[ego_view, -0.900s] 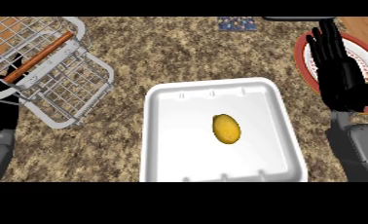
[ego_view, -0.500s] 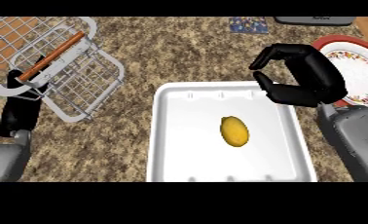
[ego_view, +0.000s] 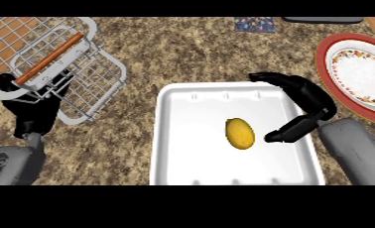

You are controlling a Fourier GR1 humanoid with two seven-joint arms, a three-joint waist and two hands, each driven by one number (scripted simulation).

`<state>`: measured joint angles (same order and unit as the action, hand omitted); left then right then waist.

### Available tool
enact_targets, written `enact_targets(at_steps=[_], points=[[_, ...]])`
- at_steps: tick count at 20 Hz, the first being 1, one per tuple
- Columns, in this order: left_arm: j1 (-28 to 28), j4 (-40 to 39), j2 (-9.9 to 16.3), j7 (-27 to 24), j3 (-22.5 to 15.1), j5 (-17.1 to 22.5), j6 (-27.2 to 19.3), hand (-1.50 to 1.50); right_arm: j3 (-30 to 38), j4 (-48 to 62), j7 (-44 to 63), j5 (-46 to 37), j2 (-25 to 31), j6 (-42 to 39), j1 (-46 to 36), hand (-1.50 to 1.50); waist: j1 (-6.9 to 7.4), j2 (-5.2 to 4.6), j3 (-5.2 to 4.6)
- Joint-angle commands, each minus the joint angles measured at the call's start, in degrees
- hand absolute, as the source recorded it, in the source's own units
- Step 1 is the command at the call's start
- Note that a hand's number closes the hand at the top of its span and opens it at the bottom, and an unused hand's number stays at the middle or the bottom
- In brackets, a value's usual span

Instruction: Pick the lemon from the tray and place it in the plate

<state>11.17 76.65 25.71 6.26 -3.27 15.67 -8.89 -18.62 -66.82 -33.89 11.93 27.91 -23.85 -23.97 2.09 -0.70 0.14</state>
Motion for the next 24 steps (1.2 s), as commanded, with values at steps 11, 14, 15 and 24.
enact_targets(at_steps=[11,14,15,24], points=[[-1.36,1.56,-5.82,-1.2,-2.78,-3.51,0.2,0.0,-6.0,7.29,-7.61,-18.42,5.14,-4.26,-8.78,-1.5,-1.98,0.67,-0.15],[-2.42,2.83,-4.83,0.5,-1.13,-2.91,0.89,0.0,-8.45,2.66,-5.68,-21.29,5.6,-3.85,-5.42,-1.5,-2.36,0.82,-0.15],[1.78,0.11,-3.73,2.42,-0.21,-1.71,2.66,0.0,-10.05,3.02,-1.59,-22.48,2.81,-3.29,-8.13,-1.5,-2.46,0.69,-0.17],[0.02,0.54,-5.89,0.62,0.4,-4.56,1.56,0.0,-12.42,2.86,-0.28,-34.78,4.65,0.47,-8.58,-1.5,-2.25,0.68,-0.13]])
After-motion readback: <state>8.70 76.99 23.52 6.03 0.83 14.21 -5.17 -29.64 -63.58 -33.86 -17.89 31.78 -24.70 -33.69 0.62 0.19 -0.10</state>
